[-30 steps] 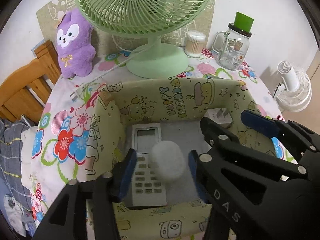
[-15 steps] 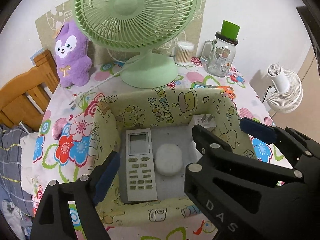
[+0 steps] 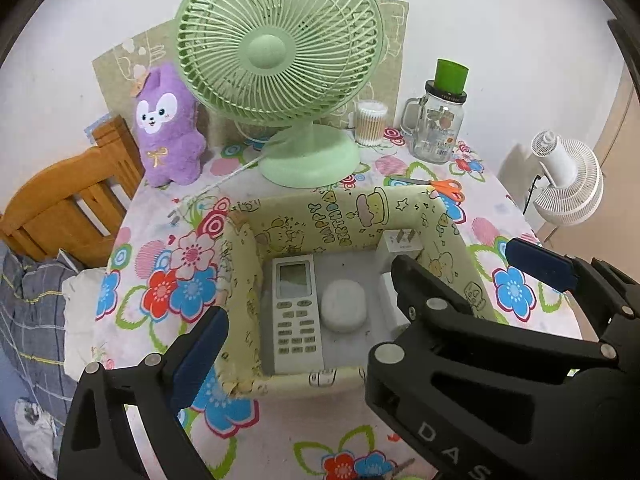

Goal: Organize rigid objects
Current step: 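Raise both tools out of the box and pull back toward the table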

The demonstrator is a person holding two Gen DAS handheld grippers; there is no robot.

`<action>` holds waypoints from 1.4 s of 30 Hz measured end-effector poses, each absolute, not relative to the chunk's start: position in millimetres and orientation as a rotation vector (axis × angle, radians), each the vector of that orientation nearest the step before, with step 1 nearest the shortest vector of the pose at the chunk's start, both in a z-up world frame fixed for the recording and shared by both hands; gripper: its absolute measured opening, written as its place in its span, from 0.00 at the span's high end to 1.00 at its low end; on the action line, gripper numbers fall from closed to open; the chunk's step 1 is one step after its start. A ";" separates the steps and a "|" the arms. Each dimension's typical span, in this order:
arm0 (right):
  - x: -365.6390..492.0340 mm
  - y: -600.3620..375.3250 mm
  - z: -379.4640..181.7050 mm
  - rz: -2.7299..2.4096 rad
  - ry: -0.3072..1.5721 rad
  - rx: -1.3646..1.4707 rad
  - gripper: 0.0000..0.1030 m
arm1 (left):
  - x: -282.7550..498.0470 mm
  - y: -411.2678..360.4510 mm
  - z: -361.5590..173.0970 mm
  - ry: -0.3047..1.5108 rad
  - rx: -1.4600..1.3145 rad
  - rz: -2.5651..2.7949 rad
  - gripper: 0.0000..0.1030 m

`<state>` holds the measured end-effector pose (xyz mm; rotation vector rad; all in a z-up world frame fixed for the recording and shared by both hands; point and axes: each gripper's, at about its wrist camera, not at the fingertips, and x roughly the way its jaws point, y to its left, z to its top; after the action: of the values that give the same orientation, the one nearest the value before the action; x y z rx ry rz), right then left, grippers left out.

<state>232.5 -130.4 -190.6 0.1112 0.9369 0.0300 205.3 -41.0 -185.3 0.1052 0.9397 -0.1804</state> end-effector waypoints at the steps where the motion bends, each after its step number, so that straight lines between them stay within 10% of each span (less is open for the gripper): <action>1: 229.7 -129.8 -188.5 0.033 0.935 0.110 0.16 | 202.1 -40.3 -183.4 0.937 0.103 -0.177 0.05; 42: 107.6 -112.9 -155.2 0.028 0.875 0.036 0.11 | 86.2 -29.7 -165.5 0.918 0.114 -0.236 0.05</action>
<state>107.6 -112.9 -155.2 0.0360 0.8755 0.0280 86.2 -29.7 -165.5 0.1137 0.9179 -0.2358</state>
